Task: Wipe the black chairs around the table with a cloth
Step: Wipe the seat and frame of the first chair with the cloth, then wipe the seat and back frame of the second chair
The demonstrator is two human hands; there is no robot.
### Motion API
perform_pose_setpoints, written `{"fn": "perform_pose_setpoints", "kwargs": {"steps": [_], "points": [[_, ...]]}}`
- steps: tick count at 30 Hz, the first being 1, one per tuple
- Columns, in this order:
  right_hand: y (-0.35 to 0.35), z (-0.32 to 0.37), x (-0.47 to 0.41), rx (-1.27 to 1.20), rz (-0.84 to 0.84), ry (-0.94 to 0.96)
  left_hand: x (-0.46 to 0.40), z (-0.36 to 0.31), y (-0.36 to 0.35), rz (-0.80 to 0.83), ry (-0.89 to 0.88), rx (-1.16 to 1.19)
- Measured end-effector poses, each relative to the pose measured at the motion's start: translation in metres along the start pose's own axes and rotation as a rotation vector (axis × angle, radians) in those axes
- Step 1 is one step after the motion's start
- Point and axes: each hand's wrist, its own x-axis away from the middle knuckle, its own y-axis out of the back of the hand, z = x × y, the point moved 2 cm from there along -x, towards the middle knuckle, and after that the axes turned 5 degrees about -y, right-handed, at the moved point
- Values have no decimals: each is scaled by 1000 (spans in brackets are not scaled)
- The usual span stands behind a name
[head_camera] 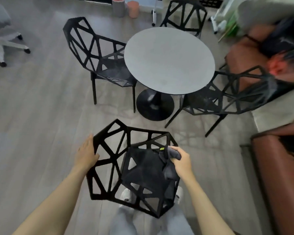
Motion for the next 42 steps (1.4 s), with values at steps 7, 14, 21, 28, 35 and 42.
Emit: {"fn": "perform_pose_setpoints", "kwargs": {"steps": [7, 14, 21, 28, 35, 42], "points": [[4, -5, 47, -68, -114, -94, -10, 10, -22, -16, -83, 147], [17, -15, 55, -157, -229, -136, -12, 9, -23, -80, -101, 265], [32, -12, 34, -173, -244, -161, -17, 29, -13, -241, 102, 383], [39, 20, -33, -113, -126, -100, -22, 68, -7, -380, 454, 460], [25, 80, -109, 6, 114, 70, -3, 60, -8, -460, 583, 536], [1, 107, -136, 83, 297, 137, 18, 15, -21, -551, 673, 644]]}}
